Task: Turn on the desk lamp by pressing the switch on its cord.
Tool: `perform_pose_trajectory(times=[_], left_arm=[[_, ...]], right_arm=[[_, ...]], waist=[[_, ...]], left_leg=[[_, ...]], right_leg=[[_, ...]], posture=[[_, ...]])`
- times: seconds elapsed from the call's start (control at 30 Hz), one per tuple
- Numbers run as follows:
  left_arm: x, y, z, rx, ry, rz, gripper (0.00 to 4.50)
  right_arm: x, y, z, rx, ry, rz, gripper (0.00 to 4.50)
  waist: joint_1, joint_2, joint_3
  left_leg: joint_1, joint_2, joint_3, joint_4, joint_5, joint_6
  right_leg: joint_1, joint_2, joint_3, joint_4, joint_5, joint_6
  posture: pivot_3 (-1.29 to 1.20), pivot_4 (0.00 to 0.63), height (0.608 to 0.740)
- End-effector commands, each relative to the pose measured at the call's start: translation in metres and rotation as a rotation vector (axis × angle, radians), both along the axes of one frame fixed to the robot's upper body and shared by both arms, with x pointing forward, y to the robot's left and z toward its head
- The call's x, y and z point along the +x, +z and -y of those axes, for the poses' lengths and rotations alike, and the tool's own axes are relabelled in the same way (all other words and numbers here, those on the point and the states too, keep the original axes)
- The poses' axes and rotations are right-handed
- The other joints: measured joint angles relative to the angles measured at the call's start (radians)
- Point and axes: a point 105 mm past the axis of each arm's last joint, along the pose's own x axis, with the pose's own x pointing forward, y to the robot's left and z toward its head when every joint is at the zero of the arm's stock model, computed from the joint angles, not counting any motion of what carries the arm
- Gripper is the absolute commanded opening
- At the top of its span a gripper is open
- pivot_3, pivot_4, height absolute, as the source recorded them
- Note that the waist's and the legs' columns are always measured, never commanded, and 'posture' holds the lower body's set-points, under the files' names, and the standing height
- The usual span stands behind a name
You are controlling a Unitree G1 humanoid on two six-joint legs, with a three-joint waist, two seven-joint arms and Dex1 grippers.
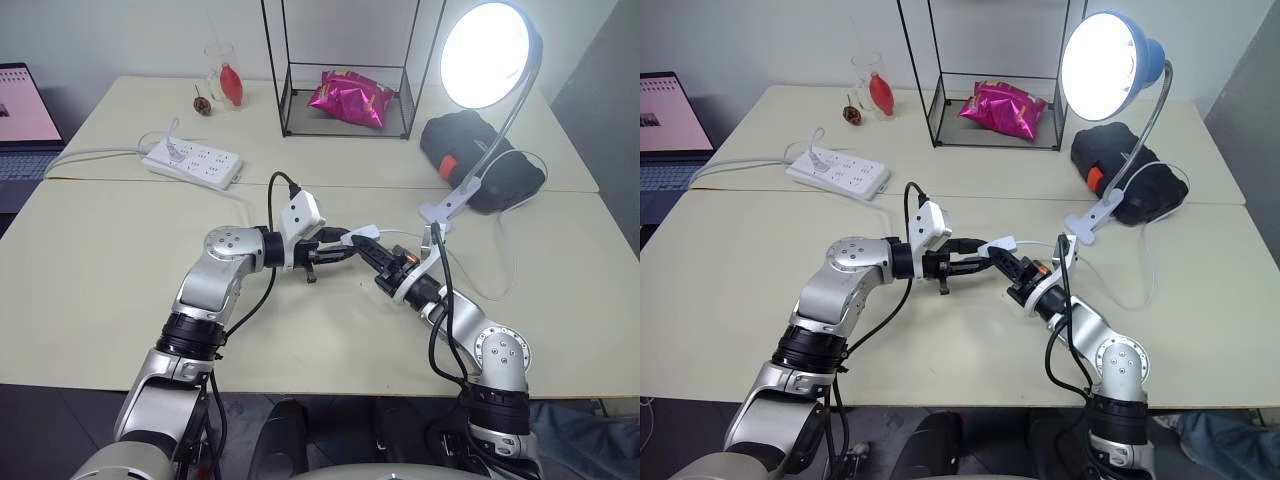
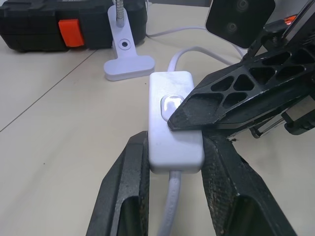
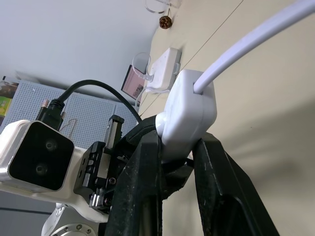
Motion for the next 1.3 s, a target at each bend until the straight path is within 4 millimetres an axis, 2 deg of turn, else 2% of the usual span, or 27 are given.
perform_pose_trajectory(times=[0.03, 0.13, 0.27, 0.4, 0.53, 0.67, 0.77, 0.93, 1.13, 1.2, 1.3], left_arm=[[-0.004, 0.009, 0.004, -0.007, -0.02, 0.047, 1.1], [-0.003, 0.008, 0.004, -0.004, -0.016, 0.048, 1.1], [-0.001, -0.002, -0.001, 0.037, -0.006, 0.046, 1.1], [0.002, -0.017, -0.007, 0.101, -0.006, 0.043, 1.1], [0.002, -0.033, -0.01, 0.162, -0.028, 0.053, 1.1], [0.002, -0.047, -0.012, 0.205, -0.042, 0.054, 1.1], [0.004, -0.052, -0.012, 0.216, -0.042, 0.054, 1.1], [0.001, -0.061, -0.015, 0.252, -0.069, 0.04, 1.1], [0.0, -0.06, -0.018, 0.247, -0.066, 0.041, 1.1], [0.002, -0.056, -0.019, 0.227, -0.046, 0.052, 1.8], [0.002, -0.048, -0.021, 0.202, -0.042, 0.072, 2.38]], right_arm=[[-0.007, 0.011, -0.002, 0.007, 0.041, 0.062, 1.95], [-0.015, 0.007, 0.005, -0.066, 0.08, 0.093, 2.73], [-0.035, -0.001, 0.028, -0.278, 0.148, 0.165, 3.69], [-0.048, 0.004, 0.052, -0.48, 0.212, 0.277, 4.48], [-0.061, 0.016, 0.067, -0.758, 0.333, 0.473, 4.5], [-0.059, 0.031, 0.074, -0.956, 0.397, 0.661, 4.5], [-0.055, 0.038, 0.075, -1.031, 0.425, 0.751, 4.5], [-0.05, 0.038, 0.077, -1.1, 0.463, 0.813, 4.5], [-0.033, 0.039, 0.081, -1.172, 0.397, 0.86, 4.5], [-0.031, 0.038, 0.08, -1.173, 0.397, 0.869, 4.5], [-0.029, 0.038, 0.079, -1.174, 0.405, 0.88, 4.5]], waist=[[0.0, 0.0, 0.0], [0.0, 0.0, 0.0], [0.002, 0.0, 0.0], [0.002, 0.001, 0.0], [0.0, 0.001, 0.001], [0.0, 0.001, 0.001], [0.002, 0.0, 0.001], [0.005, 0.0, 0.001], [0.006, 0.0, 0.001], [0.006, 0.0, 0.001], [0.006, 0.0, 0.001]], left_leg=[[0.0, 0.0, 0.0, 0.0, 0.0, 0.0], [0.0, 0.0, 0.0, 0.0, 0.0, 0.0], [-0.001, -0.001, 0.0, 0.0, 0.0, 0.0], [-0.001, -0.001, 0.001, 0.0, 0.0, 0.0], [0.0, 0.0, 0.0, 0.0, 0.0, 0.0], [0.0, 0.0, 0.001, 0.0, 0.0, 0.0], [0.0, 0.0, 0.001, 0.0, 0.0, 0.0], [-0.001, 0.0, 0.001, 0.0, 0.0, 0.0], [0.0, -0.001, 0.001, 0.0, 0.0, 0.0], [0.0, -0.001, 0.001, 0.0, 0.0, 0.0], [0.0, 0.0, 0.001, 0.0, 0.0, 0.0]], right_leg=[[0.0, 0.0, 0.0, 0.0, 0.0, 0.0], [0.0, 0.0, 0.0, 0.0, 0.0, 0.0], [0.0, -0.001, 0.0, -0.001, 0.0, 0.0], [0.0, -0.001, 0.0, -0.002, -0.001, 0.001], [0.0, 0.0, 0.0, -0.002, -0.001, 0.001], [0.0, 0.001, 0.0, -0.002, -0.001, 0.001], [0.0, 0.001, 0.0, -0.002, -0.001, 0.001], [0.0, 0.0, 0.0, -0.003, -0.002, 0.002], [0.001, -0.001, 0.0, -0.002, -0.002, 0.002], [0.001, 0.0, 0.0, -0.002, -0.002, 0.002], [0.001, 0.0, 0.0, -0.002, -0.002, 0.002]], posture=[[0.0, 0.15, 0.74], [0.0, 0.15, 0.74], [0.0, 0.15, 0.74], [0.0, 0.15, 0.74], [0.0, 0.15, 0.74], [0.0, 0.15, 0.74], [0.0, 0.15, 0.74], [0.0, 0.15, 0.74], [0.0, 0.15, 0.74], [0.0, 0.15, 0.74], [0.0, 0.15, 0.74]])
